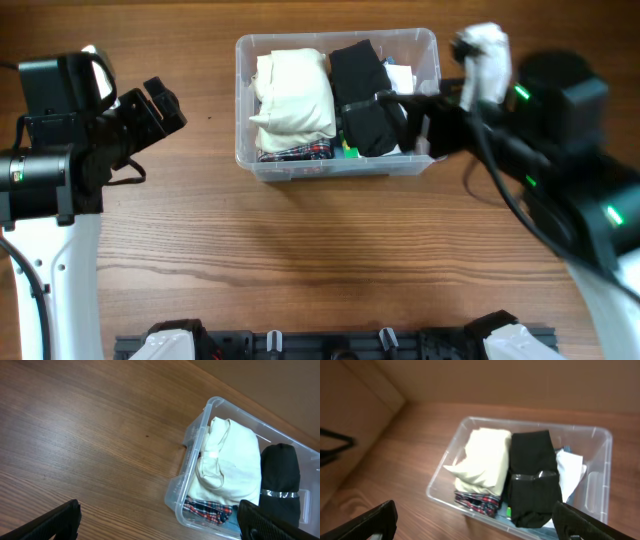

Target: Pack container

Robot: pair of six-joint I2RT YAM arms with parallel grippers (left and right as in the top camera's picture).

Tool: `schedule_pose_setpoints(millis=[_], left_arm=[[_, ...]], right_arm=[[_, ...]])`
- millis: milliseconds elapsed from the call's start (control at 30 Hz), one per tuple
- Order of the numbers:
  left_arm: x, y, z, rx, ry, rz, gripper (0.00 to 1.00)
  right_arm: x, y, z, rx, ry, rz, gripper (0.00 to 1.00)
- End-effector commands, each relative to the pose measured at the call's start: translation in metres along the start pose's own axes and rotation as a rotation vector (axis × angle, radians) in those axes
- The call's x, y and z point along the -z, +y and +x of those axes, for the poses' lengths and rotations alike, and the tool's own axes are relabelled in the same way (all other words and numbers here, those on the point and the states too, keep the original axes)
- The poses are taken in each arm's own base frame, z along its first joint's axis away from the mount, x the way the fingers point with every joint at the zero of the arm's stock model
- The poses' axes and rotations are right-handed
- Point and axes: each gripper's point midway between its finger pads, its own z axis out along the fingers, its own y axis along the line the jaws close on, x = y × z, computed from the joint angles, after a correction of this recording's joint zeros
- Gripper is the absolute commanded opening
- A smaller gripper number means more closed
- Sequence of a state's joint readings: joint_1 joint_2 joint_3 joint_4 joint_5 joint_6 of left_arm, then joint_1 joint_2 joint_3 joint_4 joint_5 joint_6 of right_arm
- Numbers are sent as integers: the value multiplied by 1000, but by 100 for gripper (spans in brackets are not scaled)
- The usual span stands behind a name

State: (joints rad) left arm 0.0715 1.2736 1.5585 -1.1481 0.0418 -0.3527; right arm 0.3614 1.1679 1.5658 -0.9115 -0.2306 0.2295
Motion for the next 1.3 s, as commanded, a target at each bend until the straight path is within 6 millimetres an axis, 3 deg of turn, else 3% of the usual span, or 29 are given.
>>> schedule_pose_setpoints(millis=[0,100,233,367,467,533,867,1267], left_arm=[[0,3,-2,-5,-8,-11,100],[0,3,-2,-5,-8,-11,100],[0,3,-2,-5,-8,-11,100],[0,3,-2,-5,-8,-11,100],[0,3,-2,-5,-8,-11,100],[0,3,-2,-5,-8,-11,100],[0,3,-2,-5,-7,-11,100],[0,3,-2,-5,-8,-11,100]], right_arm=[[27,-7,10,61,-6,65,100],[73,-37,13,74,-78,278,100],[129,-60,7,97,-210,466,100],[158,-60,8,203,-283,502,100],[172,-84,19,172,-371,611,100],[169,-97,34,150,-402,645,100],[94,-155,171,14,-383,641,100],[39,-193,252,-157,-277,639,100]])
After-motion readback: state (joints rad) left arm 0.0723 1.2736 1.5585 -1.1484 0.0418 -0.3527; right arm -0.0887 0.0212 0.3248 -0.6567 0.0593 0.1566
